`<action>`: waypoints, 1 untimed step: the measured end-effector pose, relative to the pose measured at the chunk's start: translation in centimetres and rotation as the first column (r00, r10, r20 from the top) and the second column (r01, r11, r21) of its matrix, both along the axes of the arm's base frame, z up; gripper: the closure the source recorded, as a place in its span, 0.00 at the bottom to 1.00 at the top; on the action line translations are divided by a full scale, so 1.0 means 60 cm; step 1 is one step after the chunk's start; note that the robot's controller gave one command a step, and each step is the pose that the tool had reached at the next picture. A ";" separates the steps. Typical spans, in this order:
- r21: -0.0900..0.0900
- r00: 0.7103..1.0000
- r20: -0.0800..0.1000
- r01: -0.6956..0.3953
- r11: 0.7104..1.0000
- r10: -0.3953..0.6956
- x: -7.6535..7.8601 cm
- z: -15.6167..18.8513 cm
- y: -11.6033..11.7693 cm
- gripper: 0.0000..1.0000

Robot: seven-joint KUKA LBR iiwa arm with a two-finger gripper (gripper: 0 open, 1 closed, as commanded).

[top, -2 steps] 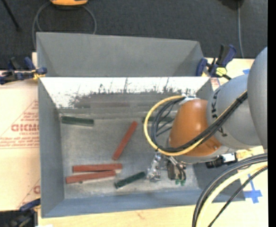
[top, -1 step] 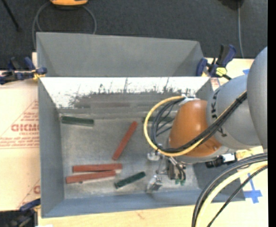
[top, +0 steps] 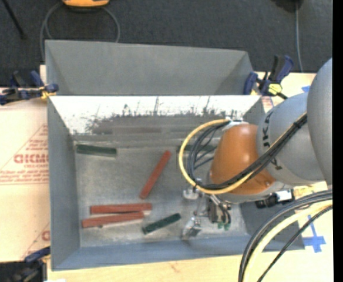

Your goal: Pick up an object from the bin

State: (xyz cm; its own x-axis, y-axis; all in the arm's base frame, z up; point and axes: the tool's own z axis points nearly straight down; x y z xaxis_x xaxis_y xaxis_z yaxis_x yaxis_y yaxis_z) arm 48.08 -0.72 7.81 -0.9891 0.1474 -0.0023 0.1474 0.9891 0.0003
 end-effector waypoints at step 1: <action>0.000 0.993 -0.008 0.116 0.993 -0.116 0.012 0.004 0.070 1.00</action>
Offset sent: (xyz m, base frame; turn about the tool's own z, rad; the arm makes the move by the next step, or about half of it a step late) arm 0.0000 0.0000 0.0000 0.0000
